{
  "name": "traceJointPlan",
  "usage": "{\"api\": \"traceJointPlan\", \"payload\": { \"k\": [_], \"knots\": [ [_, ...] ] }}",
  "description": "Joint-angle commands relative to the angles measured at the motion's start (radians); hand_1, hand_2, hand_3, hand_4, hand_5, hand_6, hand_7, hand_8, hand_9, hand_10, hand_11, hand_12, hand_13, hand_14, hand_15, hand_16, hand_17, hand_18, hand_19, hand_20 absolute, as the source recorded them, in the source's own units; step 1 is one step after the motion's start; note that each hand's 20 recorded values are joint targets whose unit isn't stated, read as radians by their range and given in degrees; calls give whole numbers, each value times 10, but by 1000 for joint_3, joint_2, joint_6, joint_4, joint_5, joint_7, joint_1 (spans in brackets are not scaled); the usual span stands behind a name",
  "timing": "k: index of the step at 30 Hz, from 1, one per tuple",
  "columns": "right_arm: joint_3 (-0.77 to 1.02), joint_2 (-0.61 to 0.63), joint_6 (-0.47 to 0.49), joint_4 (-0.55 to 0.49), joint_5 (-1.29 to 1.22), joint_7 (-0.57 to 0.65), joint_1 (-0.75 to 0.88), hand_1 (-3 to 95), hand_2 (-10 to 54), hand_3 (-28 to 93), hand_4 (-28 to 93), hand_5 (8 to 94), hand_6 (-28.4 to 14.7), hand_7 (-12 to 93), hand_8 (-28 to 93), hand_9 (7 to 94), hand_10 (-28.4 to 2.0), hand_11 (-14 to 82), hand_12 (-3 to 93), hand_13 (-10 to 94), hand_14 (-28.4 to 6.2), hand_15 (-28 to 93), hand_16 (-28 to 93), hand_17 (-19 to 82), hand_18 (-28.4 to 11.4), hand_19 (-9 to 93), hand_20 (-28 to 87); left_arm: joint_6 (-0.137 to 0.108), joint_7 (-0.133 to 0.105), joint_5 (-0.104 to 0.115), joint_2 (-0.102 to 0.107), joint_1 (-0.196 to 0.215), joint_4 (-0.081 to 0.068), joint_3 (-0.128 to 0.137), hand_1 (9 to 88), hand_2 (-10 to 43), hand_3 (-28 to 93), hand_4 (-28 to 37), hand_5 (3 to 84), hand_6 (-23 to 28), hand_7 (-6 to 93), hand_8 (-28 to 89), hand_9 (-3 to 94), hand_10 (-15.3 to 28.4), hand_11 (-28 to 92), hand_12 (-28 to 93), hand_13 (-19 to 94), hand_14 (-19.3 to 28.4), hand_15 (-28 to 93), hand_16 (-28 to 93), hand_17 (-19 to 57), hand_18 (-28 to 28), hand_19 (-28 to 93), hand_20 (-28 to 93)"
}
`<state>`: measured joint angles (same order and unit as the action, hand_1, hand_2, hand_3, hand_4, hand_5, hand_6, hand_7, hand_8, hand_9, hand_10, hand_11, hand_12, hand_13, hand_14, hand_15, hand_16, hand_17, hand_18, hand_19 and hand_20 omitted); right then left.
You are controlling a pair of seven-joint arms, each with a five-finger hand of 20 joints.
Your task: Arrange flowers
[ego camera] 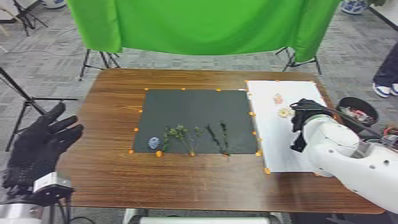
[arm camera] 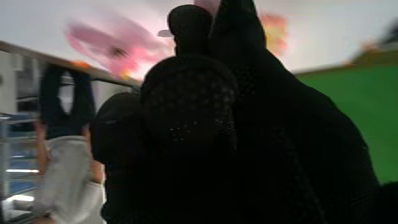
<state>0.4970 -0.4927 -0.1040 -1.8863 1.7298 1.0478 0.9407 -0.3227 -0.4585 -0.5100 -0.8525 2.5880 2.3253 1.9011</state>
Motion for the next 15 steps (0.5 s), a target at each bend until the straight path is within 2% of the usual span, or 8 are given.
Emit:
{"api": "traceJointPlan", "payload": {
  "k": [1,2,5,8,10,12,14,15],
  "knots": [
    [2,-67,2,-87,30,-95,-119,639,-95,741,-283,813,-21,234,68,925,-82,71,315,914,2,596,176,608,-127,932,319,-25,-48,30,-3,119,21,43,301,65,634,-191,367,98,84,-68,330,204,271,119,218,280,571,-119,-65,284,558,2],
    [-14,-90,4,-86,26,-113,-149,638,-95,743,-283,813,-21,234,70,925,-83,73,317,913,2,597,177,609,-127,932,323,-41,-73,48,15,142,26,50,301,65,634,-191,368,98,84,-68,330,204,271,119,218,280,571,-119,-65,284,558,2],
    [-61,-159,29,-85,28,-178,-224,633,-95,748,-283,813,-19,233,69,925,-82,71,318,913,3,599,180,607,-127,932,331,-42,-75,48,5,165,28,67,302,65,633,-191,367,98,83,-69,330,205,271,119,218,280,570,-119,-65,284,558,2],
    [-103,-269,61,-51,8,-246,-288,623,-95,748,-282,807,-5,249,48,922,-83,67,319,910,3,602,185,595,-124,932,357,-61,-115,75,21,200,31,76,300,64,636,-190,367,98,83,-68,329,204,271,119,217,280,570,-119,-65,284,558,2],
    [-124,-344,90,-19,-4,-278,-316,617,-95,746,-282,798,2,261,46,919,-80,67,321,896,3,615,192,585,-121,932,368,-62,-117,76,19,190,29,70,301,64,635,-192,367,98,83,-68,329,204,270,119,217,280,569,-119,-65,284,558,2],
    [-154,-419,78,19,-1,-289,-337,615,-95,746,-281,790,5,273,49,916,-77,68,325,879,1,625,193,574,-122,932,371,-51,-96,56,5,168,26,64,301,64,635,-192,367,98,83,-68,329,204,270,119,218,280,570,-118,-65,284,558,2],
    [-181,-491,72,64,0,-300,-350,613,-95,748,-279,787,5,277,48,915,-74,69,327,874,0,628,191,569,-121,932,370,-48,-95,58,14,154,21,59,300,64,635,-192,367,98,83,-68,329,204,270,119,218,280,569,-119,-65,284,558,2],
    [-186,-525,82,87,-3,-294,-348,613,-95,749,-279,786,5,278,48,916,-74,69,326,873,0,629,190,568,-121,932,369,-40,-67,40,-3,134,20,56,300,63,636,-192,367,98,83,-68,329,204,269,119,218,279,568,-119,-65,284,558,2]
  ]
}}
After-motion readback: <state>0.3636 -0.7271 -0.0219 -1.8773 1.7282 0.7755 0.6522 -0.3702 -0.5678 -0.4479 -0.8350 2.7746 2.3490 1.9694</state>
